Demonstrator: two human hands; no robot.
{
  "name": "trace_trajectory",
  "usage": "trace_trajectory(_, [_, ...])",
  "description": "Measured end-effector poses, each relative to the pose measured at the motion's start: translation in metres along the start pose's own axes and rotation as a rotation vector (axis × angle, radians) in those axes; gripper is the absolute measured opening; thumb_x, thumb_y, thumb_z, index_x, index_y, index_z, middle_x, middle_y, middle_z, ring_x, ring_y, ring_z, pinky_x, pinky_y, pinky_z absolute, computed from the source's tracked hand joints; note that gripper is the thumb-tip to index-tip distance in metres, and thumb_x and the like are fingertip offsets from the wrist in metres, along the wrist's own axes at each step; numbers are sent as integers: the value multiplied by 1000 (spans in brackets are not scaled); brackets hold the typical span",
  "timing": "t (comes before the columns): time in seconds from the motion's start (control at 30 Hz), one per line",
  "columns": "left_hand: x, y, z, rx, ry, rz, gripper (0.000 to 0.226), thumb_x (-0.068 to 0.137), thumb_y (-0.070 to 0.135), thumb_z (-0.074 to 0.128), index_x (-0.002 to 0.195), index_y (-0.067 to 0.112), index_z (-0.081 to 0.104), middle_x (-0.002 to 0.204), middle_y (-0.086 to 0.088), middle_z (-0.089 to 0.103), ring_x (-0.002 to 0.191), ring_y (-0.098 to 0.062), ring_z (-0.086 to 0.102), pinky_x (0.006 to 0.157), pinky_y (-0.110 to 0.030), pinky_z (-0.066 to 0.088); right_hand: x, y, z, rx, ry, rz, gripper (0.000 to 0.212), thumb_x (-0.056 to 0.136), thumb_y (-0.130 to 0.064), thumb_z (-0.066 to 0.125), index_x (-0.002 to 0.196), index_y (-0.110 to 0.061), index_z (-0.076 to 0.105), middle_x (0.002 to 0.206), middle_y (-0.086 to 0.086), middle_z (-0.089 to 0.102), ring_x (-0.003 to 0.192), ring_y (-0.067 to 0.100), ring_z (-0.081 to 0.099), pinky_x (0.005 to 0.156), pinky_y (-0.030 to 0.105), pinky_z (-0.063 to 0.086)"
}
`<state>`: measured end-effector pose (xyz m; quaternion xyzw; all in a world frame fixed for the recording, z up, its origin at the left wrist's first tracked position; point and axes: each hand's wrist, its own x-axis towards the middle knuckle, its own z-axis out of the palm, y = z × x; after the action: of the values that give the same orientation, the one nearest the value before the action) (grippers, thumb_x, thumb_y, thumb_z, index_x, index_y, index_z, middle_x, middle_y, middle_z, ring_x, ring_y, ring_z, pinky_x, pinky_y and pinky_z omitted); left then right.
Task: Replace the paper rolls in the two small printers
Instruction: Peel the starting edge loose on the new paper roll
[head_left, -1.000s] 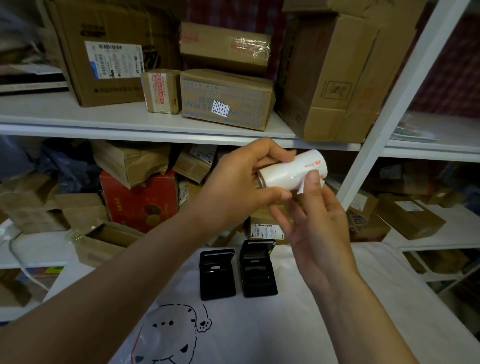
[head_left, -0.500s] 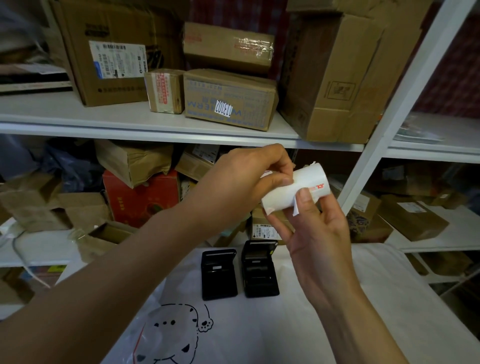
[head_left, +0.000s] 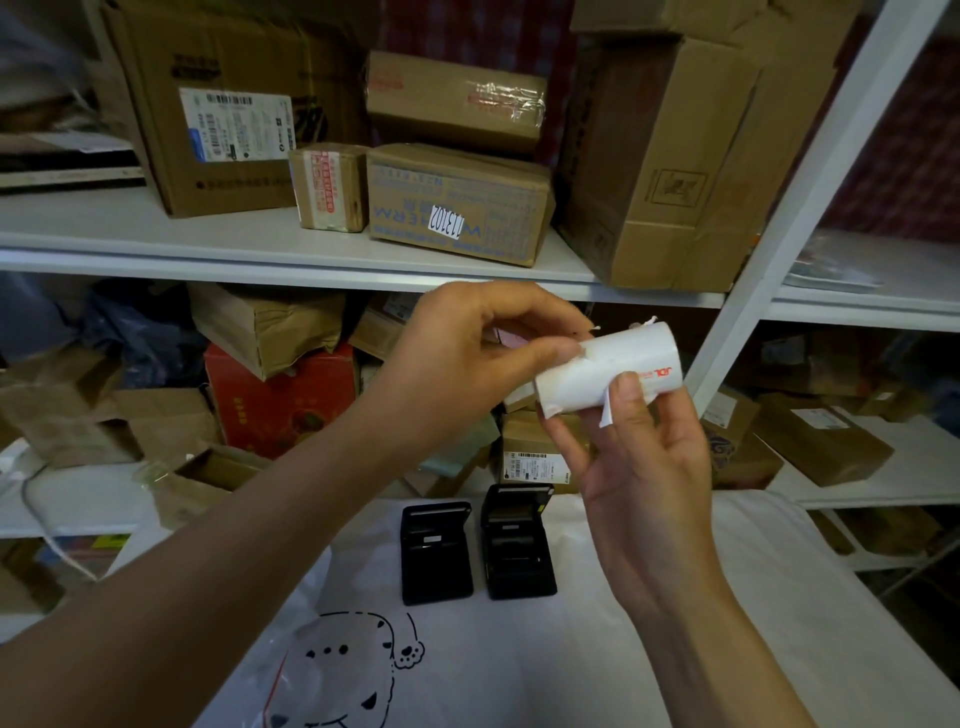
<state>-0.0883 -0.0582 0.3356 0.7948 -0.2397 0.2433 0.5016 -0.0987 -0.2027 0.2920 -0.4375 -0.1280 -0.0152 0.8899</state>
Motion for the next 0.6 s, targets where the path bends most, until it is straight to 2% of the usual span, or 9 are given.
trace_trajectory(0.1, [-3,-1,3,72,-5,8,16,77,26,71,92,20,73,89,7,70,88,-7,65,77,-34,56,-1,-1,2,-60,-4,-13,50,85,-19,54,135,-20,46,122,4,65,113,20,63,85,35,56])
trace_trajectory(0.23, [0,-2,6,69,59,-12,5,79,20,70,80,15,72,78,8,68,76,-5,61,67,-23,52,-2,0,0,-65,-13,41,47,84,-23,56,130,-20,51,117,5,67,110,22,65,80,34,57])
trace_trajectory(0.33, [2,-2,4,60,45,-62,6,85,12,67,85,13,73,81,7,70,77,-4,64,69,-20,53,-2,-2,-1,-75,-2,93,44,82,-31,55,125,-21,55,116,6,68,107,22,66,78,37,58])
trace_trajectory(0.43, [0,-3,2,29,-58,-114,18,85,19,67,103,19,70,95,8,70,89,-3,65,80,-25,55,-1,-2,-3,-82,31,124,40,83,-35,55,120,-21,59,112,7,71,103,22,68,77,36,59])
trace_trajectory(0.47, [-3,-3,1,38,-120,-126,32,79,26,72,111,25,65,99,10,67,94,-2,63,82,-27,56,-1,-3,-4,-87,49,127,39,83,-35,55,119,-20,60,111,8,71,102,22,69,78,37,59])
trace_trajectory(0.53, [-8,-5,2,184,-224,-69,62,67,38,78,121,34,50,108,13,62,102,0,59,84,-30,55,0,-3,-5,-93,94,129,38,83,-36,57,117,-18,61,111,11,70,102,23,69,79,38,59])
trace_trajectory(0.6, [-11,-6,5,323,-228,4,62,68,37,80,121,30,48,112,15,60,104,0,58,84,-33,54,1,-3,-4,-96,129,133,42,82,-38,58,118,-17,61,111,10,70,101,22,69,78,37,59])
